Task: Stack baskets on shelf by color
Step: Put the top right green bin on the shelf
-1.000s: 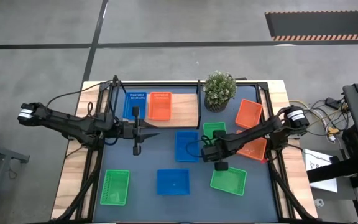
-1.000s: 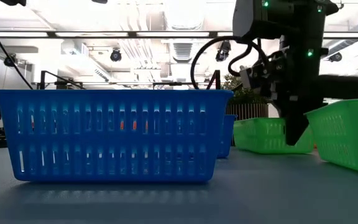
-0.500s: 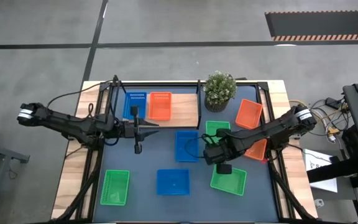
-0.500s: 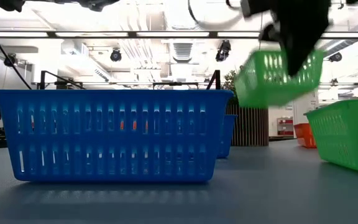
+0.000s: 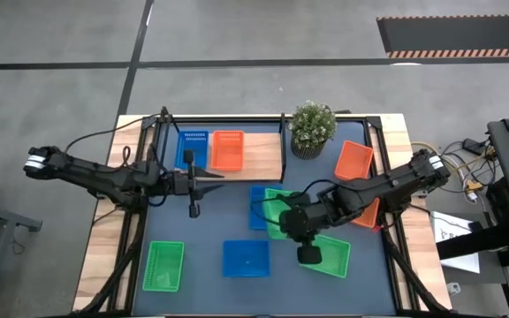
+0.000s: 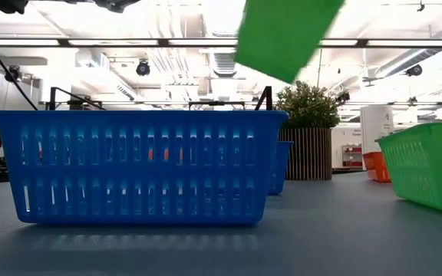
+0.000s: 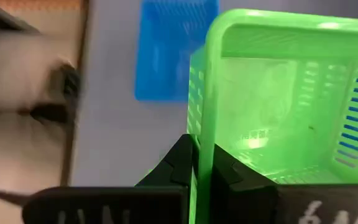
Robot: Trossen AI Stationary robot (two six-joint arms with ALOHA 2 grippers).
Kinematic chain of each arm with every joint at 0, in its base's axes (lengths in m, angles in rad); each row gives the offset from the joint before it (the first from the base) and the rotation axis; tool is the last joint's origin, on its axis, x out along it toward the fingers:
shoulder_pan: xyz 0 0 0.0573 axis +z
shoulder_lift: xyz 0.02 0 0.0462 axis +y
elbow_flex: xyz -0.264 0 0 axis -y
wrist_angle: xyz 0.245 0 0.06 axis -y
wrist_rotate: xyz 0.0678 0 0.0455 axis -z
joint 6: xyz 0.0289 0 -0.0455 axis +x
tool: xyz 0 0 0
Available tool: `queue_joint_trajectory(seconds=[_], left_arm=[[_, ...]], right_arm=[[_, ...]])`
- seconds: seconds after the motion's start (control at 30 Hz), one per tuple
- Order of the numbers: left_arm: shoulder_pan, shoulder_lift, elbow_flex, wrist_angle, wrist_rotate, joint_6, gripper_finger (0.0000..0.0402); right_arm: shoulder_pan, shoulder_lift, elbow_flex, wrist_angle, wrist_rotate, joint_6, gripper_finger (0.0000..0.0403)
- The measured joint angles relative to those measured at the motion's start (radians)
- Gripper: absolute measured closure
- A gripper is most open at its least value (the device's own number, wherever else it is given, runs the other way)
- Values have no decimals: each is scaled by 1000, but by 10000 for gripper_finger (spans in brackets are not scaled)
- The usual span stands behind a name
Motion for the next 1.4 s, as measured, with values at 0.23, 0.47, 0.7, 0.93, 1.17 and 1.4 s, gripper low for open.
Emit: queue_joint_trajectory(seconds=[0.23,0.47,0.7,0.93,1.17,1.4], left_arm=[[0,-10,-1,-4,0,-1,324],[0,-10,-1,-3,0,-1,324],[0,-14,-2,1,0,0,324],[-1,-24,-2,0,0,0,324],[-1,-24,-6,-3,0,0,324],[-1,-24,-6,-4,0,0,324]], right_arm=[[-68,0,21,129,120,-80,394],[-211,1,17,132,126,-189,394],[-330,106,91,128,81,-313,394],[-421,314,291,-56,108,-439,394],[-498,495,479,-256,210,-492,394],[-546,551,497,-289,209,-504,394]])
